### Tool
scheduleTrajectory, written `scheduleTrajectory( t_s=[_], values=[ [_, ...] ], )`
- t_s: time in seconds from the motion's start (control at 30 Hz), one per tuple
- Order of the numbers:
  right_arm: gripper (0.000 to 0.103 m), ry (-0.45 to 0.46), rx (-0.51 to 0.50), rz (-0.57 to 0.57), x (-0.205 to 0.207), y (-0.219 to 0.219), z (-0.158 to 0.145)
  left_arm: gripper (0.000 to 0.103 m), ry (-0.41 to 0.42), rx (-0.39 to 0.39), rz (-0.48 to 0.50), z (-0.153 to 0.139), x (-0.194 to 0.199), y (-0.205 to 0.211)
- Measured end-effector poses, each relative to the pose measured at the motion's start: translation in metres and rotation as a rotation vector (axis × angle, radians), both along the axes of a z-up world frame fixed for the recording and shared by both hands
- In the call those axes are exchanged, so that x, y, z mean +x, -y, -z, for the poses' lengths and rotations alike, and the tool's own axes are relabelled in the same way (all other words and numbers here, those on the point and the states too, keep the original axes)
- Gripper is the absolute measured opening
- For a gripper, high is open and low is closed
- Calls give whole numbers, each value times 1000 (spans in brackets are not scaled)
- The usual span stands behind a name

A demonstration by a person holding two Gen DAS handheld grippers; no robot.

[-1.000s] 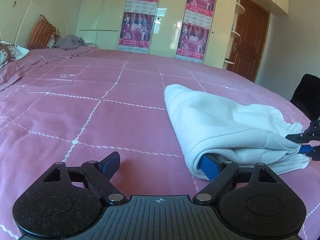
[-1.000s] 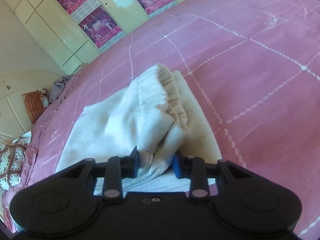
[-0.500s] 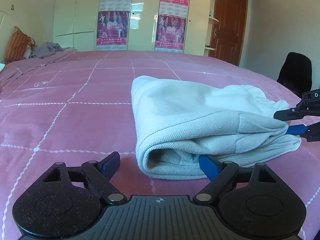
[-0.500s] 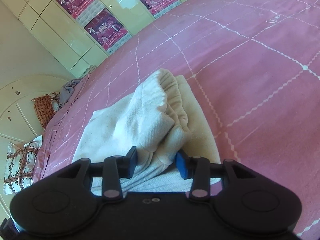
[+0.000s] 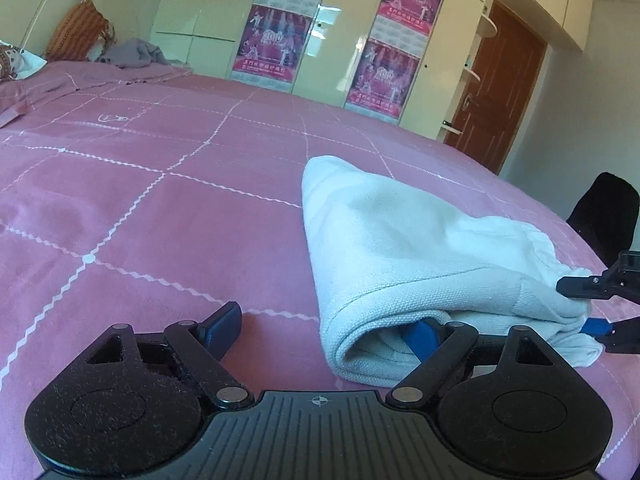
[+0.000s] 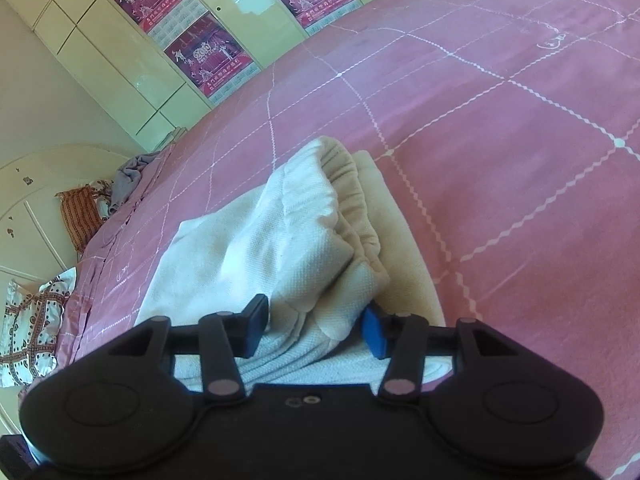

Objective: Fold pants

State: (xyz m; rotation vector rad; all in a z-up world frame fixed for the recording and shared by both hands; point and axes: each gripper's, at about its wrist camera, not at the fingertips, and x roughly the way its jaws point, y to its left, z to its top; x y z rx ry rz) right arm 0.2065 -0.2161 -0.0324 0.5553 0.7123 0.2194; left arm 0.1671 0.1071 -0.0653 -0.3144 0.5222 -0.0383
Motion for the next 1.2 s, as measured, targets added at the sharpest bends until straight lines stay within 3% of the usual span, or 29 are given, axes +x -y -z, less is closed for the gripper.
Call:
scheduleTrajectory(
  t_s=[0.07,0.1,0.13,0.2,0.33,0.37,0.4,0.47,0.53,0.8,0.93,1.0,1.03,1.1,1.17,1.2],
  values=[
    [63,-5,9,-8,4,-4,0,86,9,-6,-31,-1,-2,-3],
    [39,-6,-14,-8,5,-7,-2,85,3,-8,-36,0,-2,-4],
    [32,-2,-45,-4,5,-10,-5,85,-8,1,-32,2,-2,-3],
    [30,42,-20,-16,0,-9,-17,85,-22,51,-29,2,-1,3],
    [30,249,35,-3,-32,4,-48,85,-7,83,-49,1,-4,6],
    [30,248,9,5,-33,5,-44,85,-8,94,-53,1,-4,8],
    [30,179,-34,12,-25,5,-34,85,-11,95,-57,1,-3,7],
    [31,-47,-90,-30,2,3,-1,86,-9,81,-60,1,-4,4],
    [31,2,-90,-39,-2,5,2,86,-9,85,-61,0,-5,3],
    [32,-3,-83,-25,1,3,-2,86,-7,88,-65,0,-6,7],
    [31,156,1,-61,-18,2,-31,86,-3,81,-69,1,-7,8],
    [32,186,18,-83,-18,2,-33,86,-3,75,-69,2,-8,6],
    [32,154,-7,-80,-13,1,-25,86,-2,70,-69,2,-8,6],
    [33,-43,-76,-38,6,4,5,86,-5,70,-70,2,-10,4],
    [32,-20,31,-16,0,18,12,86,-15,71,-76,2,-13,1],
    [32,-14,25,-12,-4,18,11,86,-25,68,-77,2,-14,-1]
  ],
)
